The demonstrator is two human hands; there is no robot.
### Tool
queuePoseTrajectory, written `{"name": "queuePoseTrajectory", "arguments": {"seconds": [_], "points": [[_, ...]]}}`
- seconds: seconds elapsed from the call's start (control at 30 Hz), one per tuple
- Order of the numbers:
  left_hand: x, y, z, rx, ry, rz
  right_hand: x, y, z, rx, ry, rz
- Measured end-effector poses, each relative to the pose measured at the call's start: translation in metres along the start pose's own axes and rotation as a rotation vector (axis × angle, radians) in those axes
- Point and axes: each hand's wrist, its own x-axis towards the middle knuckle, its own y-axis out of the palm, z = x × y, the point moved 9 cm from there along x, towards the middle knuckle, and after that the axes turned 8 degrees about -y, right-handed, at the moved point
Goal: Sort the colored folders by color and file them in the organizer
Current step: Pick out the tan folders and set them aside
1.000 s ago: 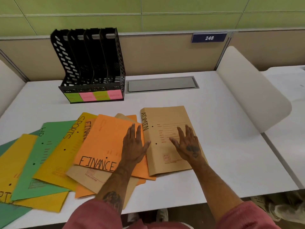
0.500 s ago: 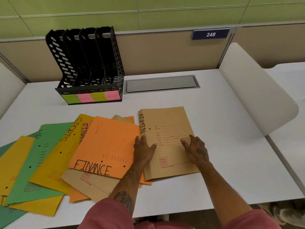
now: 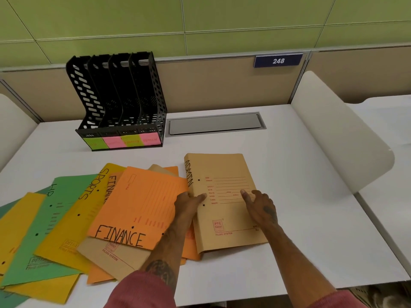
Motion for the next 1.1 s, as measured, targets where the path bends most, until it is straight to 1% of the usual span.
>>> {"name": "queuePoseTrajectory", "arguments": {"seconds": [0.1,0.2,0.4,0.57,0.67,0.77,0.87,0.93,1.1], "points": [[-0.009,0.008,-0.001,-0.143,0.009,0.053,0.0,0.0,0.0,0.019,-0.001,0.008],[-0.016,0.016,-0.005,-0.235,0.019,0.084,0.0,-0.001,-0.001,0.053,0.005,0.025],[-0.016,0.005,-0.026,-0.286,0.074,0.186,0.007,-0.01,0.007,0.219,0.036,0.102],[-0.012,-0.026,-0.041,-0.318,0.09,0.252,0.014,-0.016,0.04,0.54,0.05,0.178],[-0.013,-0.052,-0.047,-0.331,0.11,0.263,0.016,-0.014,0.067,0.777,0.046,0.264],[-0.015,-0.079,-0.051,-0.352,0.136,0.276,0.01,-0.013,0.094,0.94,0.049,0.318],[-0.023,-0.103,-0.056,-0.363,0.172,0.299,-0.003,-0.007,0.132,1.08,-0.016,0.424],[-0.03,-0.118,-0.057,-0.36,0.197,0.299,-0.012,-0.003,0.155,1.112,-0.059,0.46],[-0.044,-0.154,-0.053,-0.34,0.24,0.293,-0.028,0.005,0.18,1.112,-0.09,0.448]]}}
